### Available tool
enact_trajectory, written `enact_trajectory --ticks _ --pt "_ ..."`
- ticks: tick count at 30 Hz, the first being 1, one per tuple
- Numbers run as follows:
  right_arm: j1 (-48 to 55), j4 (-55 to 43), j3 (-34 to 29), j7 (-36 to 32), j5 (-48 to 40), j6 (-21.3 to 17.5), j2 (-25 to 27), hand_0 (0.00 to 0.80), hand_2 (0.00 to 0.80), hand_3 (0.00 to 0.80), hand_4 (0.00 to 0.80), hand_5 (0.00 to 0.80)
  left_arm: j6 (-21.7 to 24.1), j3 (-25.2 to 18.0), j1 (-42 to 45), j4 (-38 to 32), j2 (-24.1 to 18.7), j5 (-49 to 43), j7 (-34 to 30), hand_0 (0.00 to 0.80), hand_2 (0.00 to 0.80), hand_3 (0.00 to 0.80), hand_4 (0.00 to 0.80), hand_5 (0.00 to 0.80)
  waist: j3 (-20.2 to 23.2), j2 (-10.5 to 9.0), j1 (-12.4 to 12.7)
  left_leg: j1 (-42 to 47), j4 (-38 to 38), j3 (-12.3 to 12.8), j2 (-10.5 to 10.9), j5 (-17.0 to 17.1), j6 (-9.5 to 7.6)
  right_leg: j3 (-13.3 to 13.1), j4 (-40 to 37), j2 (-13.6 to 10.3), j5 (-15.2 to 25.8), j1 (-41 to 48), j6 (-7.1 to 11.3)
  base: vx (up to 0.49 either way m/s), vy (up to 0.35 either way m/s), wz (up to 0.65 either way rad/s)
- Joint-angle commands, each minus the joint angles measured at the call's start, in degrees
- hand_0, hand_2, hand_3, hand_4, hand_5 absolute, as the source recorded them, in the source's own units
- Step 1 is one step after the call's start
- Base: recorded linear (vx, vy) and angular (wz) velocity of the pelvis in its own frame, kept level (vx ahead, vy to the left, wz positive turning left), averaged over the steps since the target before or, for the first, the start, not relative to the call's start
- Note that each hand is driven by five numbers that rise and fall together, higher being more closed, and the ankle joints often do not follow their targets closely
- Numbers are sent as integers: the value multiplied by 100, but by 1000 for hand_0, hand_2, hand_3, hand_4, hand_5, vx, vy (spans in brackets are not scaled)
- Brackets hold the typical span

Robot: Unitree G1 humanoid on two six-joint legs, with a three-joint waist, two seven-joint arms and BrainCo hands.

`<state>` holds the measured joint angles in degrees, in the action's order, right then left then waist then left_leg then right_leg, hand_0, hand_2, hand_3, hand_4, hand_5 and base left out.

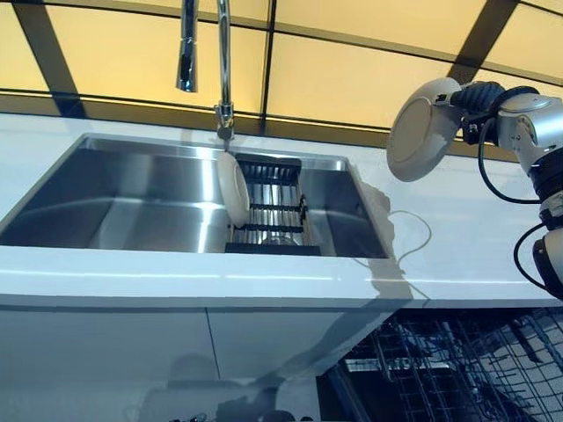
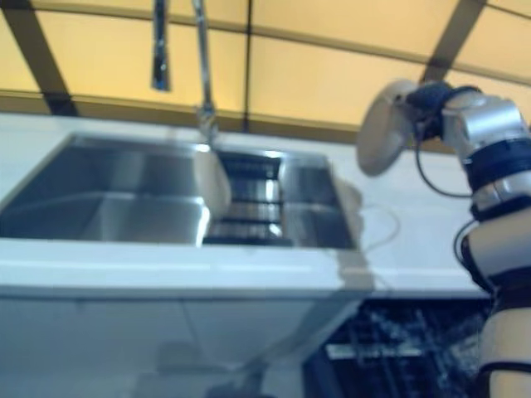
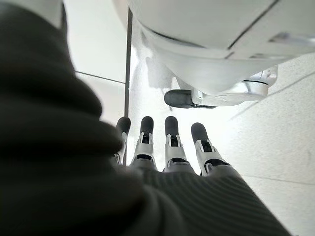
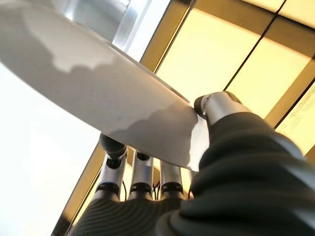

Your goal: Take plates into dishwasher

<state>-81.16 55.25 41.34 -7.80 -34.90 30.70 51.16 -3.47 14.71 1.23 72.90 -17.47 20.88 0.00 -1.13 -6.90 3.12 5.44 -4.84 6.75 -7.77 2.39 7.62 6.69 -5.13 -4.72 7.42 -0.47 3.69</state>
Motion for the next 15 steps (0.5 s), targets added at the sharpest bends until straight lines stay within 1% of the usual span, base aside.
enact_trajectory --ticks 1,7,11,15 --pt "-1376 499 530 -85 289 -208 494 800 800 800 800 800 -30 224 -269 282 -224 -170 -35 0 0 0 0 0 -14 -324 -40 26 -16 -68 118 -155 -197 -106 13 -306 -188 382 431 6 1 -15" --pt "-1445 553 664 -475 555 -124 906 800 800 800 800 800 -111 230 -278 228 -214 -249 -73 0 0 0 0 0 16 -294 -222 107 -16 93 96 -201 -207 -287 13 -270 -173 353 438 3 -4 -22" --pt "-1344 489 699 -790 701 -102 1154 800 800 800 800 800 -141 199 -268 207 -210 -294 -94 0 0 0 0 0 12 -265 -324 145 -16 187 66 -202 -198 -373 13 -250 -164 331 435 8 -7 -10" --pt "-1138 336 622 -944 824 -92 1368 800 800 800 800 800 -175 165 -263 172 -222 -318 -90 0 0 0 0 0 -3 -246 -427 161 -16 277 32 -206 -182 -446 13 -222 -164 301 431 4 -13 -11"
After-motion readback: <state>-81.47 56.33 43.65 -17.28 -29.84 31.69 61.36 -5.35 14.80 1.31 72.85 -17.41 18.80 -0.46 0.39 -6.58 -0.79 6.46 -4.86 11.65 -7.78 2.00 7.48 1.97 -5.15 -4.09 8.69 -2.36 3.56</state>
